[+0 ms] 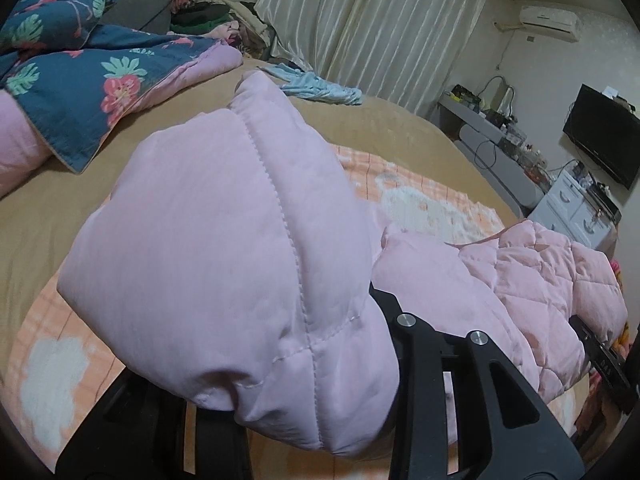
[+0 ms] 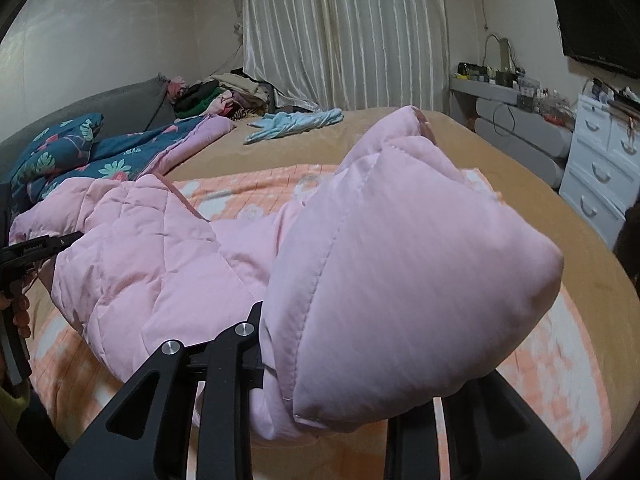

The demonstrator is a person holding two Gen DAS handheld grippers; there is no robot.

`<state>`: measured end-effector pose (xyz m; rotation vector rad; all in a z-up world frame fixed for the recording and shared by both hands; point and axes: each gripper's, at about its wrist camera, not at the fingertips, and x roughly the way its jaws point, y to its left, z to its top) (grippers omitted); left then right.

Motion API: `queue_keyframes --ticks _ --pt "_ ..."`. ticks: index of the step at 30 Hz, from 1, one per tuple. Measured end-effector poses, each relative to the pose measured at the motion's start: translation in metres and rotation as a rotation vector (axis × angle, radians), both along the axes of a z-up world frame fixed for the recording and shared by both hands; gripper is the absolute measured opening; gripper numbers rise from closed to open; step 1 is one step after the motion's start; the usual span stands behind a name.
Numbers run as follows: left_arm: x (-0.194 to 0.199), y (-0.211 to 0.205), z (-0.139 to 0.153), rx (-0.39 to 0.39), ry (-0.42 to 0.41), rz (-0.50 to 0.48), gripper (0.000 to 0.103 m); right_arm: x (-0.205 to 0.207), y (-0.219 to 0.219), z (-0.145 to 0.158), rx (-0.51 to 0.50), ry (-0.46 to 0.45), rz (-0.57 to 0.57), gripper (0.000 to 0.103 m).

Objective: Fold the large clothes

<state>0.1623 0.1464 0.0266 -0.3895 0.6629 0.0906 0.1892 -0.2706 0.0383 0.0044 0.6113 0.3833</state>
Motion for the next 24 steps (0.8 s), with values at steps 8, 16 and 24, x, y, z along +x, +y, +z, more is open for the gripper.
queue_keyframes --ticks 8,16,24 --pt "-0.034 -0.005 -0.028 0.022 0.043 -0.009 0.030 -0.028 -0.020 -0.031 0.044 0.083 -0.062 0.028" --pt "-0.050 0.002 -0.064 0.007 0.097 0.004 0.041 -0.031 -0.037 -0.071 0.127 0.223 -0.144 0.038" --pt "-0.072 0.007 -0.080 -0.018 0.114 0.020 0.065 -0.045 -0.063 -0.097 0.262 0.345 -0.217 0.072"
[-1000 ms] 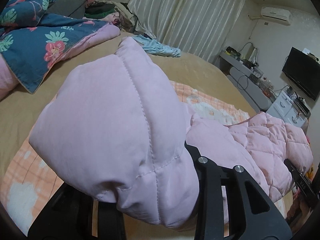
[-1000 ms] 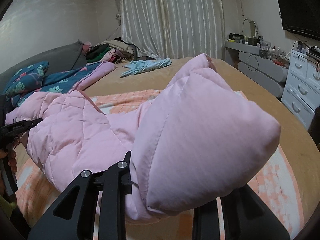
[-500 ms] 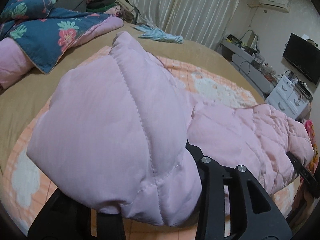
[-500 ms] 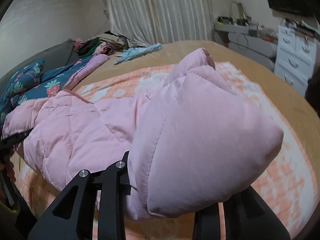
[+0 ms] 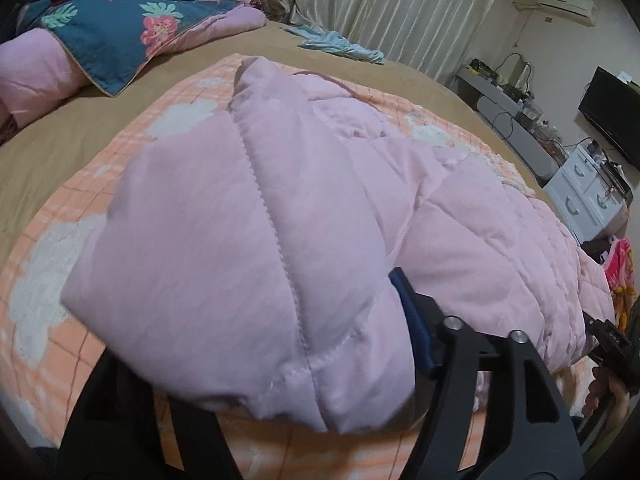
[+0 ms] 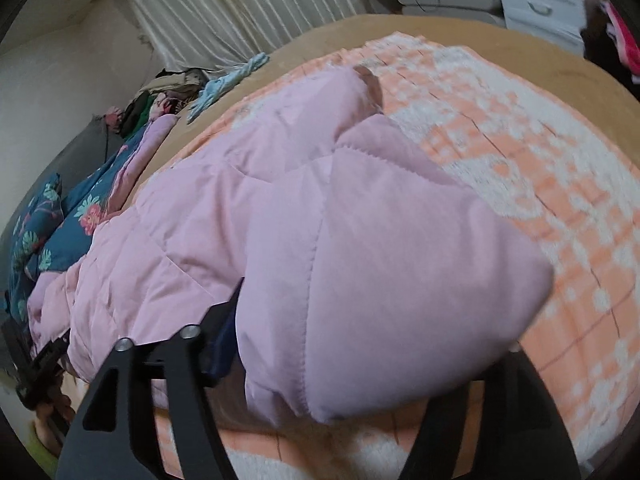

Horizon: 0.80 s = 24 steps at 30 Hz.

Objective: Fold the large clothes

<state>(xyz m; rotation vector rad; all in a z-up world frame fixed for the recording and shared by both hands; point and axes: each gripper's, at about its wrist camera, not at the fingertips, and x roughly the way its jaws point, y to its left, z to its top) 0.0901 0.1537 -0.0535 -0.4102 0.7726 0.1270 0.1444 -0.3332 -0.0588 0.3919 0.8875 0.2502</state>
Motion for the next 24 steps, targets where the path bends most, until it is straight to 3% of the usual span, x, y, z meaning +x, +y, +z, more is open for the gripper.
queue_keyframes --ticks 6,9,14,24 --pt "-0.016 -0.001 0.006 0.031 0.025 0.006 0.087 -0.022 -0.009 0.007 -0.047 0.014 -0.035 0.090" --pt "-0.028 0.001 0.012 0.030 0.034 0.008 0.091 -0.036 -0.011 0.017 -0.106 -0.001 -0.051 0.093" --pt "-0.045 -0.001 0.029 0.075 0.040 0.011 0.094 -0.065 -0.015 0.040 -0.180 -0.055 -0.060 0.097" --pt "-0.083 -0.017 0.082 0.129 -0.067 0.000 0.094 -0.117 0.007 0.106 -0.231 -0.243 0.034 0.099"
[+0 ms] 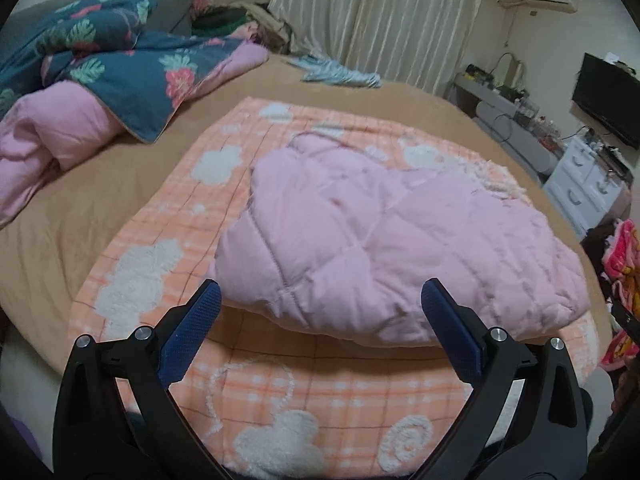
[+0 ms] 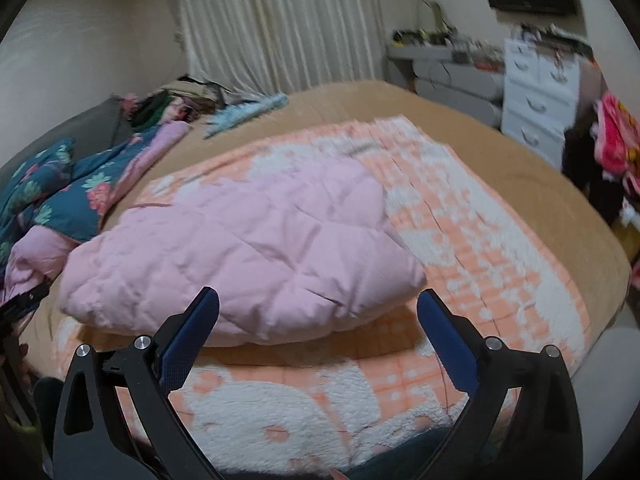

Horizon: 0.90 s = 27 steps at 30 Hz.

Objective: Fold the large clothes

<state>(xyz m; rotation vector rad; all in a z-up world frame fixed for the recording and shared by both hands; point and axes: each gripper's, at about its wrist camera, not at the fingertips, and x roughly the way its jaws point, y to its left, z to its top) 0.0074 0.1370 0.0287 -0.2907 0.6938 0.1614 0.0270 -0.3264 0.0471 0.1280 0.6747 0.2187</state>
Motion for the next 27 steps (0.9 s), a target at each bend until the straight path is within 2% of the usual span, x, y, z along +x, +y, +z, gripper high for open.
queue_keyframes --ticks 6,14,21,27 --pt "-0.016 -0.023 0.023 0.025 -0.061 -0.046 0.094 -0.027 0.019 0.029 -0.044 -0.094 0.049 0.099" --pt "-0.040 -0.048 0.033 0.050 -0.124 -0.083 0.094 -0.060 0.033 0.049 -0.073 -0.163 0.080 0.099" --pt "-0.062 -0.078 0.025 0.073 -0.158 -0.149 0.094 -0.087 0.053 0.044 -0.100 -0.187 0.117 0.099" --pt "-0.067 -0.090 0.008 0.069 -0.133 -0.188 0.094 -0.103 0.069 0.024 -0.106 -0.175 0.133 0.099"
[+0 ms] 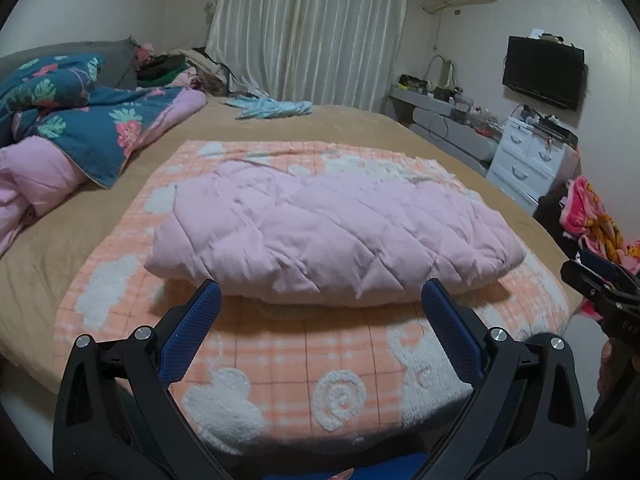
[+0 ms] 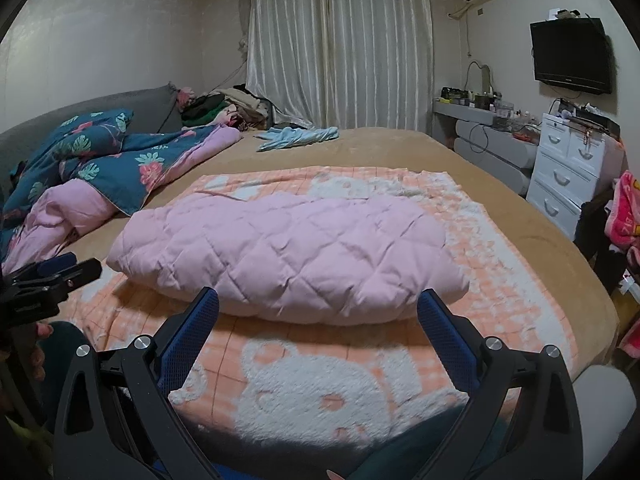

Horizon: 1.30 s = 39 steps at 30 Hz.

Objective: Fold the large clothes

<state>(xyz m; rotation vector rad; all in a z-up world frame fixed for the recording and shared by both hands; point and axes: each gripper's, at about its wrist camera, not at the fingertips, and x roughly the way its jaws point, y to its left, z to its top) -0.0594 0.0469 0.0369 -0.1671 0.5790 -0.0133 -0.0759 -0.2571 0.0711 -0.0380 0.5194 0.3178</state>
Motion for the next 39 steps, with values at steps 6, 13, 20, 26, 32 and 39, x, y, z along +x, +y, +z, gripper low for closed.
queue_keyframes --ticks 6,13,20,26,32,39 --pt "0.002 -0.006 -0.013 -0.006 0.046 -0.004 0.094 0.001 0.009 -0.014 0.014 0.049 0.027 0.099" --pt "0.001 -0.005 -0.013 -0.003 0.047 0.004 0.094 0.000 0.016 -0.018 0.010 0.055 0.038 0.099" --pt "0.002 -0.002 -0.013 -0.008 0.055 0.021 0.094 0.000 0.016 -0.018 0.010 0.056 0.038 0.099" --pt "0.001 -0.001 -0.012 -0.005 0.053 0.030 0.094 0.000 0.017 -0.018 0.011 0.058 0.040 0.099" --pt "0.001 -0.001 -0.012 -0.005 0.054 0.030 0.094 0.001 0.017 -0.019 0.011 0.057 0.041 0.099" --pt "0.001 0.000 -0.011 0.004 0.059 0.032 0.094 0.000 0.016 -0.019 0.011 0.056 0.038 0.099"
